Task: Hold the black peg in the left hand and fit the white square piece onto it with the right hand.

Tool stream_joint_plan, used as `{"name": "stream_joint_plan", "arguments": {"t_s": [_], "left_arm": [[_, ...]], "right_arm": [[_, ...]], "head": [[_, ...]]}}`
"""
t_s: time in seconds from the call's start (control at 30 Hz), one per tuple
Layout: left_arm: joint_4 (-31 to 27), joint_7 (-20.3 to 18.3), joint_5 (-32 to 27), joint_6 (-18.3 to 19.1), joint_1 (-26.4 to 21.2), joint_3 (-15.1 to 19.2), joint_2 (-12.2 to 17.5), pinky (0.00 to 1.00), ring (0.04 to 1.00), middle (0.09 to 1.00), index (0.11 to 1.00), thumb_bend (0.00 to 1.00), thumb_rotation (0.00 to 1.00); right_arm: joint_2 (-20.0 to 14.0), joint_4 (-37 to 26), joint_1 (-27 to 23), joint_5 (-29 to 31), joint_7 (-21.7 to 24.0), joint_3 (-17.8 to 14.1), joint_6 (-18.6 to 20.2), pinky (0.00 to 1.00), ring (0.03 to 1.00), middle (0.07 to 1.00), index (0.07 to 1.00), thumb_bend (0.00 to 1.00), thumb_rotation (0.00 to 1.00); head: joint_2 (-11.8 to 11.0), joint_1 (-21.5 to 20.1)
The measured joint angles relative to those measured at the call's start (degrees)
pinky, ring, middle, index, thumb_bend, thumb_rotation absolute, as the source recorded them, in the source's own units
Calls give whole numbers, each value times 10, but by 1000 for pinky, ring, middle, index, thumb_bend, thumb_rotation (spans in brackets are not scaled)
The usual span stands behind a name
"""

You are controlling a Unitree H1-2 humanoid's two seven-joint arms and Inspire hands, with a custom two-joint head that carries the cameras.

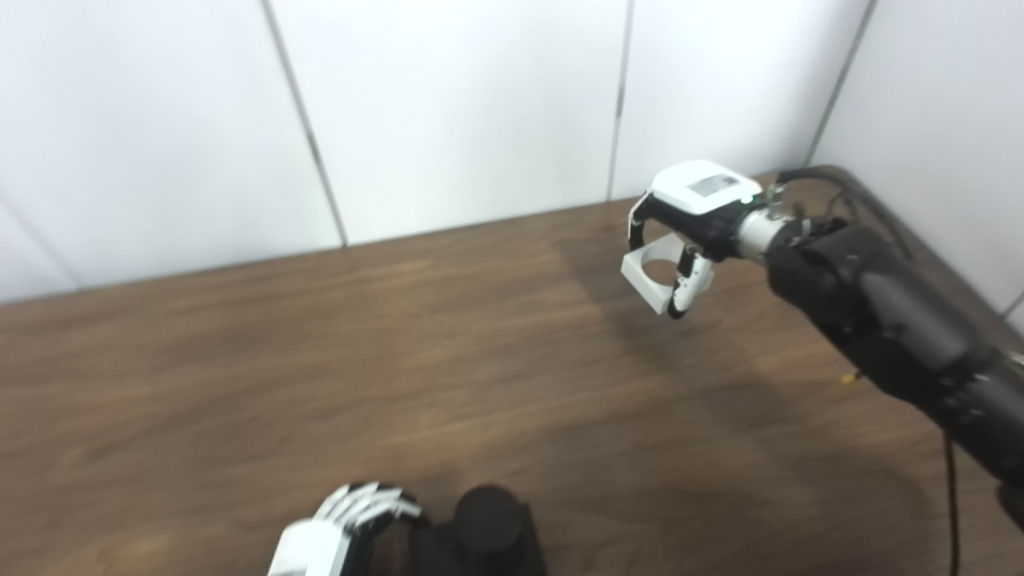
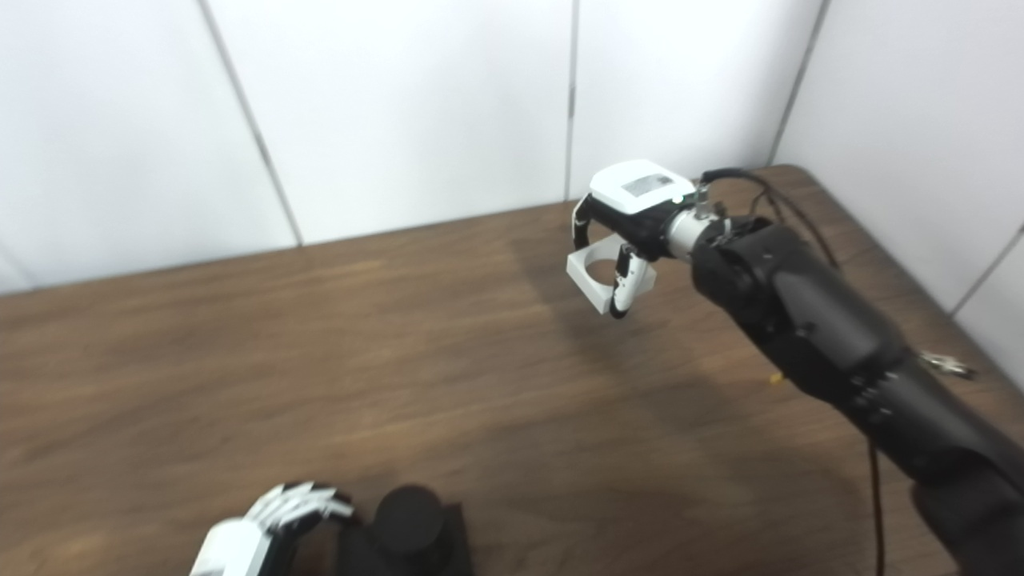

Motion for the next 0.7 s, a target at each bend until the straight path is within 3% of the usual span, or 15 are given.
{"name": "stream_joint_plan", "arguments": {"t_s": [0.17,0.37,0.6,0.7], "left_arm": [[-4,-12,8,16,-8,-3,-8,861,802,737,483,523,51],[-4,-19,19,23,-19,-9,-12,853,798,737,483,523,52],[-4,-20,26,34,-22,-15,-18,854,801,737,483,523,53],[-5,-22,29,39,-26,-19,-19,855,803,739,483,523,53]], "right_arm": [[13,-126,14,-2,77,-3,10,903,887,775,485,523,134],[68,-235,19,-3,153,1,15,914,884,771,484,523,133],[132,-285,24,-7,229,23,10,910,895,778,483,524,133],[153,-302,18,-18,261,24,10,937,908,782,483,524,133]], "head": [[23,29],[37,46],[76,67],[80,71]]}}
